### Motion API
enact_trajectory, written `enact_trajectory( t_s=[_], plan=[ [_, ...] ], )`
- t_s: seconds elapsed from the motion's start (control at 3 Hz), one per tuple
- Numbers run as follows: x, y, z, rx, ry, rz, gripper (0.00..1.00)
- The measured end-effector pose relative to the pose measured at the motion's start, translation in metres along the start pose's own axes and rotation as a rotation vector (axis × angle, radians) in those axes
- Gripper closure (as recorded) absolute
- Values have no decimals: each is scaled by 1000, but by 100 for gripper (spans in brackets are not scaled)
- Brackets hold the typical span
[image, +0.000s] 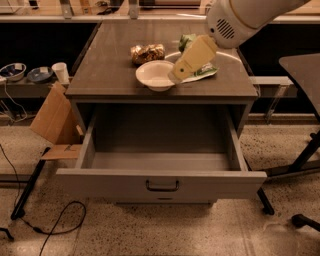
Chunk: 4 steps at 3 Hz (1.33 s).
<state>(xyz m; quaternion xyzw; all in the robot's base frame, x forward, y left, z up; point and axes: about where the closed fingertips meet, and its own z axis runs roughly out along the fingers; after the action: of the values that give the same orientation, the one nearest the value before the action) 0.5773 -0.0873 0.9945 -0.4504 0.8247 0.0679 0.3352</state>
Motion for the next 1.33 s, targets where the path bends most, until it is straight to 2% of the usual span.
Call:
enact_trajectory(
  t_s=[0.33, 0.67, 1.0, 1.33],
  plan=[
    [-16, -1, 6, 19, -104, 81, 0],
    [-21, -4, 5, 32, -123, 82, 0],
    [-18, -3, 2, 55, -132, 114, 0],
    [-23, -8, 6, 130, -153, 197, 0]
  ],
)
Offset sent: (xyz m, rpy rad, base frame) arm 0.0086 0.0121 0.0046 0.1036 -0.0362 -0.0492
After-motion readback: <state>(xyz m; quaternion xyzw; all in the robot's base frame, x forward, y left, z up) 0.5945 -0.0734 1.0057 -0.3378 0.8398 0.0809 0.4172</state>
